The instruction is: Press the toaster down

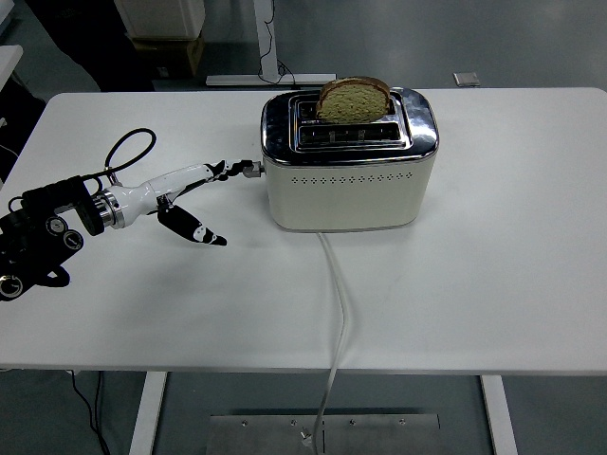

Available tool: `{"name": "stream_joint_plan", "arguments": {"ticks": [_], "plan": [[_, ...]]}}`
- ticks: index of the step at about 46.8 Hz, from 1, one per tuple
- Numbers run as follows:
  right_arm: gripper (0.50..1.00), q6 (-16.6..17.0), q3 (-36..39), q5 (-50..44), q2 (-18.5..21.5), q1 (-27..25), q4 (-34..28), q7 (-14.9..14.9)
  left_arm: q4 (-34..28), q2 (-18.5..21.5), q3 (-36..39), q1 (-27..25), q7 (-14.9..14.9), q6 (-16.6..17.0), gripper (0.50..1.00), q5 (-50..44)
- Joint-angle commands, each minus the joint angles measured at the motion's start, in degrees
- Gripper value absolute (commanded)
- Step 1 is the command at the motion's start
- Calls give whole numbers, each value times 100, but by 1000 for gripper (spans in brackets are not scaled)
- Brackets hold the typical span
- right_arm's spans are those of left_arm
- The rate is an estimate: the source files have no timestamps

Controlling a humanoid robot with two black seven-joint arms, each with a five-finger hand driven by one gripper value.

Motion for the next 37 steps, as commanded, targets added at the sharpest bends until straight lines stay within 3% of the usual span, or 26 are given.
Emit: {"name": "stream_joint_plan", "arguments": {"ticks": [1, 37], "plan": [[998, 0, 6, 0, 0, 0, -2, 0, 24, -10, 1, 0, -1, 0, 1000, -6], [998, 0, 6, 0, 0, 0, 7, 0, 147, -89, 194, 88, -1, 0, 1000, -24]]}}
